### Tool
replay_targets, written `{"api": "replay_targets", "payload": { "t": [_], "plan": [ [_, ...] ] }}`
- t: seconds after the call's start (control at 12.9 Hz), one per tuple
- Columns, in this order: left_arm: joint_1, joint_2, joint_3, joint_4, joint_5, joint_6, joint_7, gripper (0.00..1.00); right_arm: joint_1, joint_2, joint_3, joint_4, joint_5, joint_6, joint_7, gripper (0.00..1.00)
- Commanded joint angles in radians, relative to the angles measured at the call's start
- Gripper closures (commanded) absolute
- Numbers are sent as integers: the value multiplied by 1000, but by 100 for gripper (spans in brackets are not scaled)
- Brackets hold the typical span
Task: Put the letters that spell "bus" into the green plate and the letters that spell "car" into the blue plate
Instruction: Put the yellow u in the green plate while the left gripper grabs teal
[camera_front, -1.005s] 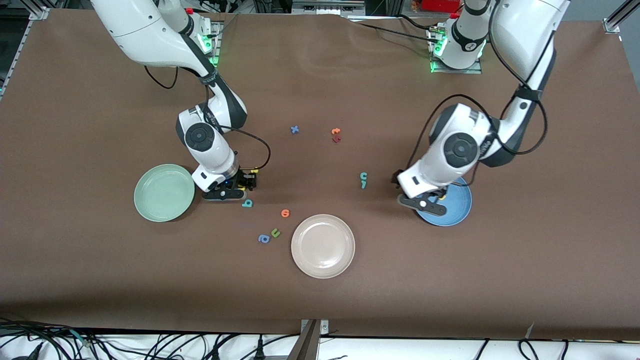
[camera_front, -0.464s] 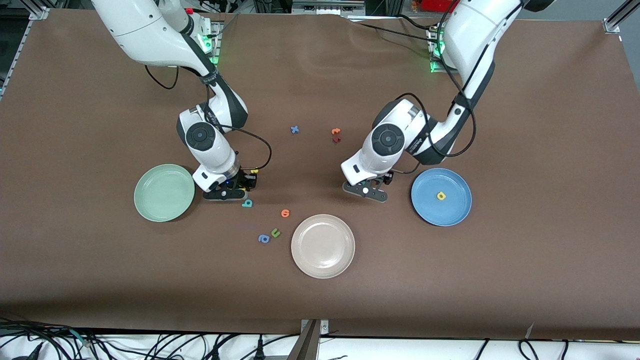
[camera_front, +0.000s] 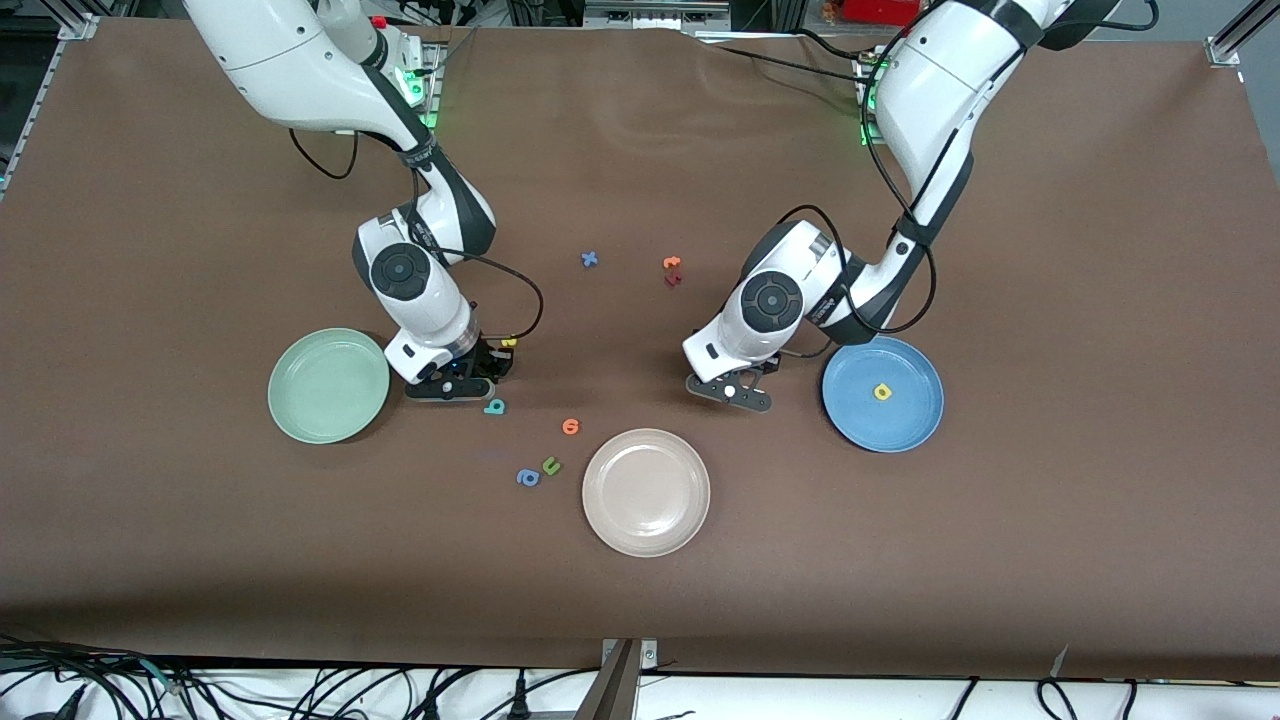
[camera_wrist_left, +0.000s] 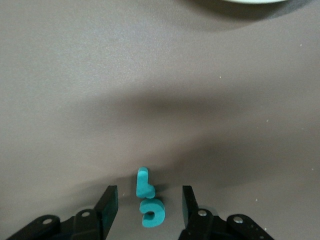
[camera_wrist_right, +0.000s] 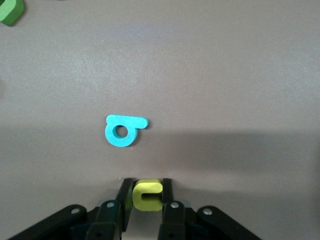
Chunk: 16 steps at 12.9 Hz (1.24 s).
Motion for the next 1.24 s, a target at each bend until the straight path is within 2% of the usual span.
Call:
{"api": "replay_targets", "payload": {
  "t": [0.0,0.15,0.39,0.46,0.77,1.01,1.08,1.16],
  "plan": [
    [-10,23,6,23,27,7,-14,44,6,-35,-24,15,-5,-58,-19,91],
    [-10,31,7,23,27,7,-14,56,-3,-73,-47,38,-2,-149,-106,91],
    [-9,29,7,20,27,6,-14,88,-28,-128,-90,43,39,-242,-300,91],
    [-9,29,7,20,27,4,-16,91,-34,-131,-119,38,39,-251,-365,91],
    [3,-15,7,34,27,-57,-27,91,-57,-118,-230,30,39,-250,-592,91],
    [55,-104,14,35,27,-163,-20,90,-58,-84,-259,26,39,-239,-622,89],
    [72,-124,17,35,29,-210,-19,89,-58,-67,-259,26,39,-227,-617,73],
    [79,-132,33,35,41,-244,-19,87,-58,-41,-265,27,39,-198,-614,49]
  ]
}}
